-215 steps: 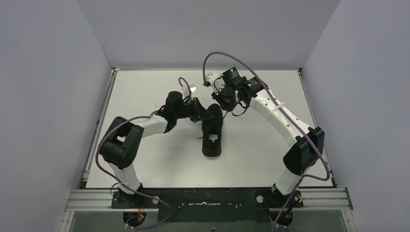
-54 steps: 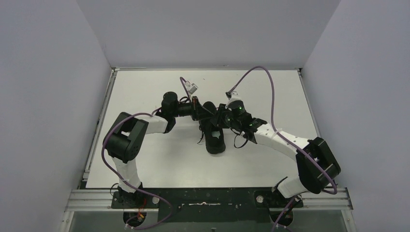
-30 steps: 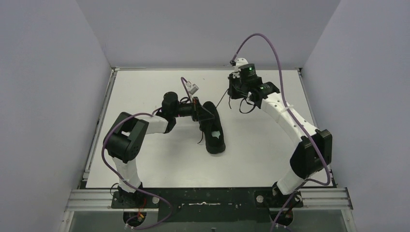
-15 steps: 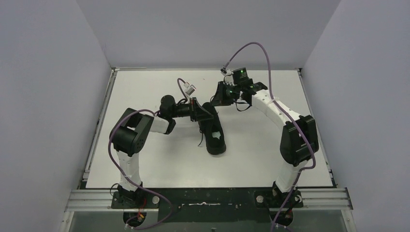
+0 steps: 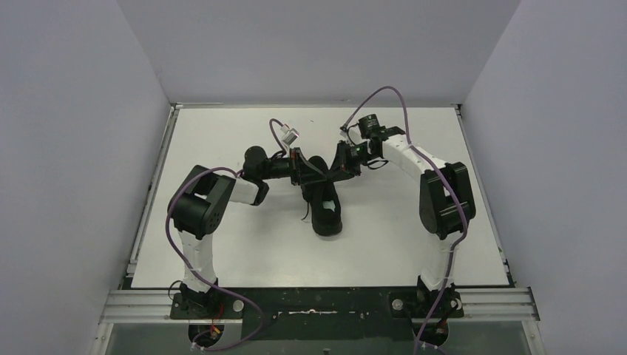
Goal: Tie the shoes
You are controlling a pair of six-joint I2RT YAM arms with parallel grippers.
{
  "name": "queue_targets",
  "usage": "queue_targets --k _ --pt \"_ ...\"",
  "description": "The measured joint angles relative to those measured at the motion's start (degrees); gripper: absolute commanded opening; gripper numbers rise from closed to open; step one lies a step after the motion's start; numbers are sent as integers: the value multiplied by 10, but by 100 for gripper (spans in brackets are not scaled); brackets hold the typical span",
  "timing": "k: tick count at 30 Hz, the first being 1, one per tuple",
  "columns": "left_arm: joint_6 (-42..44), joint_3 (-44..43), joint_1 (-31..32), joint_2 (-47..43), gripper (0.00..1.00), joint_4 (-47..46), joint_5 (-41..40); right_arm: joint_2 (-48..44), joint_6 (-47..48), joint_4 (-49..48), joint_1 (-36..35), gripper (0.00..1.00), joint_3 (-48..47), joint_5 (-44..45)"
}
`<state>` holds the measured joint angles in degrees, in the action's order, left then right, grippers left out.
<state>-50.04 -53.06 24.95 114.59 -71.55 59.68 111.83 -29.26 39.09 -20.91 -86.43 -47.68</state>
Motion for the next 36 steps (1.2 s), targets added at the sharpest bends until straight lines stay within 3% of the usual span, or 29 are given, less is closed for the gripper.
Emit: queue_targets --k 17,36 --pt "28 -7 -8 0 0 68 -7 30 16 -46 3 0 18 -132" --pt "49 -31 -10 7 0 169 -24 31 -28 -90 7 14 48 -109"
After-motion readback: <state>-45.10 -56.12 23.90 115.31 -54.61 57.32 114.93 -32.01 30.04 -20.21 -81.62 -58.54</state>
